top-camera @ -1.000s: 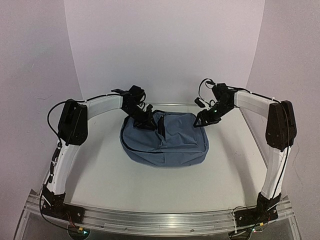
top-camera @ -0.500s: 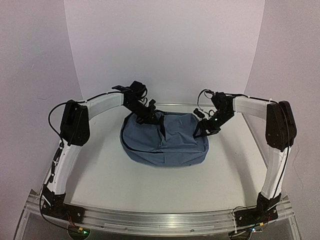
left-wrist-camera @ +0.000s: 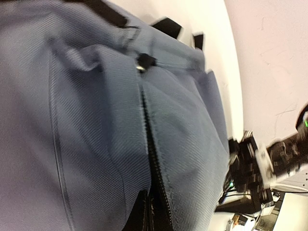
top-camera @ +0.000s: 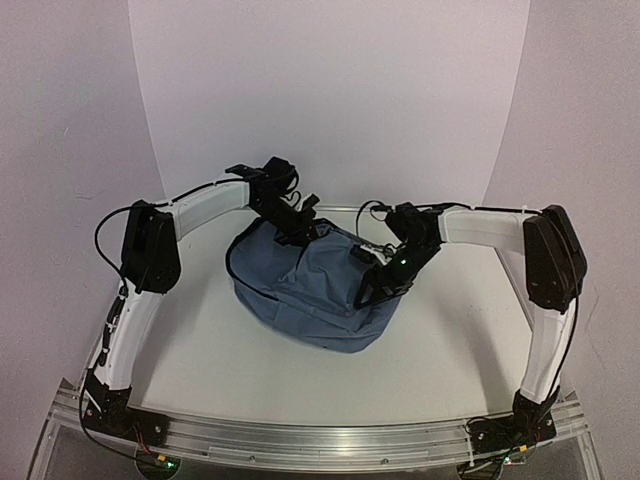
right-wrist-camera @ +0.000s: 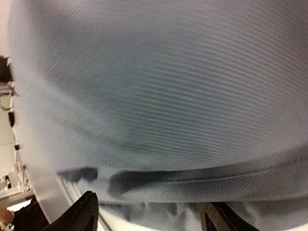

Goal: Pack the student bag
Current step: Adjust the student bag at the center of the board.

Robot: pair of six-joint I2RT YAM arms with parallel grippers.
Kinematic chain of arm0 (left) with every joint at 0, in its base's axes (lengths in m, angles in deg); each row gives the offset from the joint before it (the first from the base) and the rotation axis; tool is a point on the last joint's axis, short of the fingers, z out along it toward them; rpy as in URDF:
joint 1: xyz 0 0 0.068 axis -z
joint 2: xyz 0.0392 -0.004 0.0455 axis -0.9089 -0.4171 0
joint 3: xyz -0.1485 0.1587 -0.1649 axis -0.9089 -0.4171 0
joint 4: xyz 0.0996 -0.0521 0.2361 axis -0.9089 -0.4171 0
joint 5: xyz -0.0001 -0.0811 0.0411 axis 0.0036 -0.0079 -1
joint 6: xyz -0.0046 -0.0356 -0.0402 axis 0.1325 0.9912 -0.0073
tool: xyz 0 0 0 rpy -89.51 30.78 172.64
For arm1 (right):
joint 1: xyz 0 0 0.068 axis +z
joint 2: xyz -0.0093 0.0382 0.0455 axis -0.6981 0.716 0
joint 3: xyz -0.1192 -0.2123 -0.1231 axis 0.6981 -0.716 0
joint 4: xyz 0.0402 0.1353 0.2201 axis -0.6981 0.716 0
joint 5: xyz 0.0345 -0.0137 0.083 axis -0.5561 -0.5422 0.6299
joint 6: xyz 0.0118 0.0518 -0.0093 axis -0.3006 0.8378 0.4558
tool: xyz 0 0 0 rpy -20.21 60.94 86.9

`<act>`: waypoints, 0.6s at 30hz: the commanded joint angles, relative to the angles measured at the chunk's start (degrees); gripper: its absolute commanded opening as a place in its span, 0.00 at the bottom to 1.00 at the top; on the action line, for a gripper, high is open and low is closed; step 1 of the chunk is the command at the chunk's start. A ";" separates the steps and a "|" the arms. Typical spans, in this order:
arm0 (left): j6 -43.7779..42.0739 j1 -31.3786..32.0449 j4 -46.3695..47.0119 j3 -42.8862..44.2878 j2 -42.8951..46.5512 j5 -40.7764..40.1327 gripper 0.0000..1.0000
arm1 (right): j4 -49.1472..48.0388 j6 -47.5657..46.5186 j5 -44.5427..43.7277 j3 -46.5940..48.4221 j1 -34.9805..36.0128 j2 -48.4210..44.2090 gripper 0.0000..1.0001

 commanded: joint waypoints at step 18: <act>1.66 -1.31 1.37 -14.66 18.75 -8.46 0.47 | 1.35 2.02 1.06 43.16 -7.62 20.00 0.85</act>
